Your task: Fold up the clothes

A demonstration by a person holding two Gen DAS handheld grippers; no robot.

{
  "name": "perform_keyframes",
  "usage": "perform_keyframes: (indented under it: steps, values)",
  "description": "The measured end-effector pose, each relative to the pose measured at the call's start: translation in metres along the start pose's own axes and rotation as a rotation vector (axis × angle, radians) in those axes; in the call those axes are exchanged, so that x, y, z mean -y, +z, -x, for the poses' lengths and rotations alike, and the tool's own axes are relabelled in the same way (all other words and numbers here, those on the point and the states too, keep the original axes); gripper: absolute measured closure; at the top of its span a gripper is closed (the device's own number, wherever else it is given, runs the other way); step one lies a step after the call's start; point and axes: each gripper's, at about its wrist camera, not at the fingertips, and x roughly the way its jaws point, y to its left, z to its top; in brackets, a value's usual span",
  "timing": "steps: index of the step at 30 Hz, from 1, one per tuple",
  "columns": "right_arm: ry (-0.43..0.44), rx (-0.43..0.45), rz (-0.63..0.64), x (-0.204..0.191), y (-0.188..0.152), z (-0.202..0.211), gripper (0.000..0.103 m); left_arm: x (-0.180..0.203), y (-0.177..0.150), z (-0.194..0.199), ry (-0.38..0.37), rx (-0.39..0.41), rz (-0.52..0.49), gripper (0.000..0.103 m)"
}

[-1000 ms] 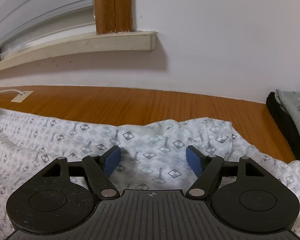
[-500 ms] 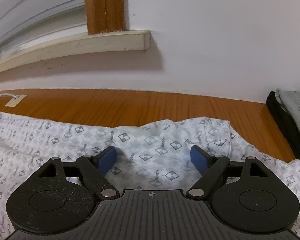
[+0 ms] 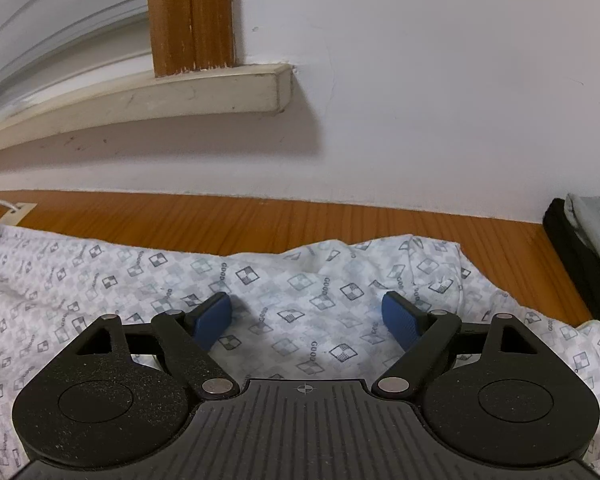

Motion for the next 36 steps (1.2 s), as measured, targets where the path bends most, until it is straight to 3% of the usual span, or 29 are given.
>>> perform_keyframes:
  steps: [6,12,18,25,30,31,33,34,36]
  values:
    - [0.004,0.017,-0.012,0.002,-0.002,0.005,0.021,-0.005,-0.001,0.003,-0.014,0.011,0.036,0.021]
    - [-0.043,0.089,-0.088,0.026,-0.012,0.036,0.022,-0.011,-0.002,0.006,-0.039,0.016,0.070,0.019]
    - [-0.071,0.069,-0.167,0.066,-0.012,0.056,0.038,-0.007,-0.002,0.006,-0.028,0.014,0.059,0.018]
    - [0.016,0.034,-0.381,0.104,0.009,0.019,0.040,-0.005,-0.002,0.006,-0.016,0.009,0.044,0.018]
    - [0.053,0.008,-0.432,0.103,0.013,-0.004,0.043,-0.006,-0.003,0.006,-0.027,0.011,0.057,0.018]
    - [0.057,0.005,-0.432,0.101,0.013,-0.006,0.050,-0.006,-0.002,0.006,-0.026,0.011,0.056,0.018]
    - [0.061,0.003,-0.431,0.099,0.013,-0.010,0.076,-0.005,-0.002,0.005,-0.024,0.010,0.052,0.018]
    - [0.046,0.018,-0.432,0.100,0.013,-0.006,0.097,-0.005,-0.002,0.005,-0.024,0.011,0.052,0.018]
    - [0.016,0.047,-0.434,0.102,0.012,0.003,0.097,-0.006,-0.002,0.005,-0.027,0.012,0.056,0.018]
